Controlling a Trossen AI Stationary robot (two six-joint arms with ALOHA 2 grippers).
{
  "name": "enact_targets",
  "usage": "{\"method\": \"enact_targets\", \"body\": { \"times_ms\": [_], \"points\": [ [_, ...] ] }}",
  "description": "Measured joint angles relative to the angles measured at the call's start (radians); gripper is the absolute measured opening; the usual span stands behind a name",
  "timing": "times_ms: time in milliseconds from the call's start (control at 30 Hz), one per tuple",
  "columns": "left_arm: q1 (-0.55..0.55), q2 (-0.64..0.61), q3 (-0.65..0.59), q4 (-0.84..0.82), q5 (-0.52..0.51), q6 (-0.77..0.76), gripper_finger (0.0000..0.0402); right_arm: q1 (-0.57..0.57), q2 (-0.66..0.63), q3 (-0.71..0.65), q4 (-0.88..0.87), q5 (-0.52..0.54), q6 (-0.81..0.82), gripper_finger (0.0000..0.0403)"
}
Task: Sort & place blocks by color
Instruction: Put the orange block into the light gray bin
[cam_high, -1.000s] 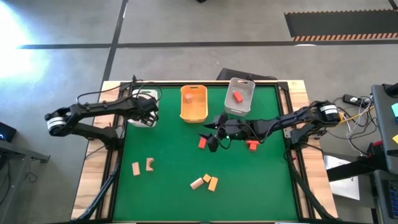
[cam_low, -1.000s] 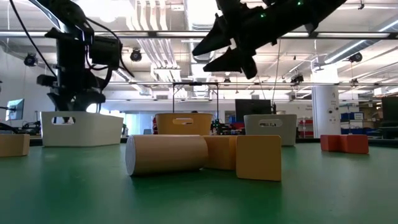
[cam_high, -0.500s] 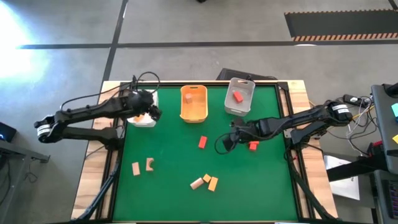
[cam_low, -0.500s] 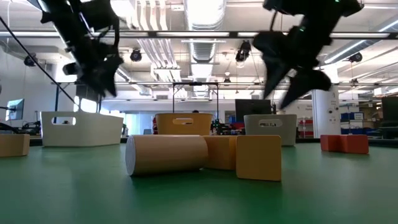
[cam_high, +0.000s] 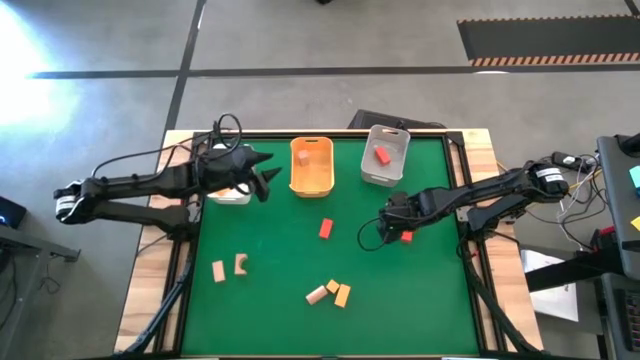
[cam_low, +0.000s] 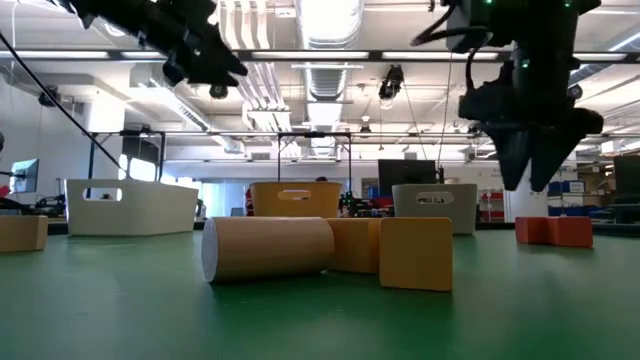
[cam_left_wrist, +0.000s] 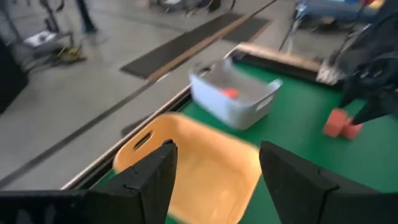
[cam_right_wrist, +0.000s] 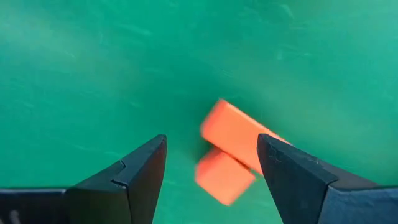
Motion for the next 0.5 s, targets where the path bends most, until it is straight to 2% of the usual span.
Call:
{"method": "enact_targets", "body": {
  "times_ms": [233,500],
  "points": [
    [-0.012,0.022,-0.002,0.037,0.009,0.005,0.0212,0.0,0.002,0.0,0.007,-0.038,-0.253,0.024],
    [-0.012,0.052,-0.002,0.046,0.009,0.003,0.0212,-0.001,0.016,0.0,0.007,-0.07,-0.692,0.024]
  ]
}}
